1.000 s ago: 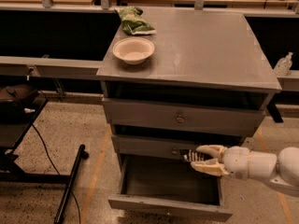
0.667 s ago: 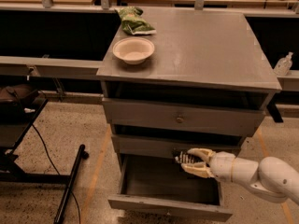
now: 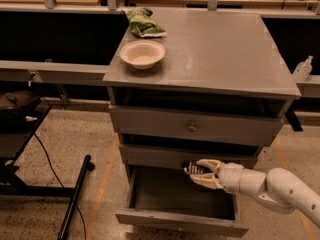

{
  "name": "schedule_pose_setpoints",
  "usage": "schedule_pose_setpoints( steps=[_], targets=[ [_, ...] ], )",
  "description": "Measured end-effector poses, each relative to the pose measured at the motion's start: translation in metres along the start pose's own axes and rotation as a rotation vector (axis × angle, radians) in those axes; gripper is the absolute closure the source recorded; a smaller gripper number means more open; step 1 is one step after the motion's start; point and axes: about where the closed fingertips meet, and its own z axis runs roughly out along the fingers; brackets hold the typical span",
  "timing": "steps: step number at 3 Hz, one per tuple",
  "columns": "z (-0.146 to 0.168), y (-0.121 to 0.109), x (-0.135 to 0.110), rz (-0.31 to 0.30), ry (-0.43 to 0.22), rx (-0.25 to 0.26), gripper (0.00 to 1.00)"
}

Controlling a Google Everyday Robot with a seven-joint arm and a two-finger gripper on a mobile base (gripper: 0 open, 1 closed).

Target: Place rxbar chocolate into bottom drawer

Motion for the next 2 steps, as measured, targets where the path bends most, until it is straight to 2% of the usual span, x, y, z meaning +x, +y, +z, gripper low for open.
schedule_pose_setpoints(
  steps=[1,2],
  targets=[
    [0.008,0.002,0.013,0.001,0.013,-0.016,1.0],
    [0.016,-0.005,0.063,-0.025,0.042,0.005,1.0]
  ],
)
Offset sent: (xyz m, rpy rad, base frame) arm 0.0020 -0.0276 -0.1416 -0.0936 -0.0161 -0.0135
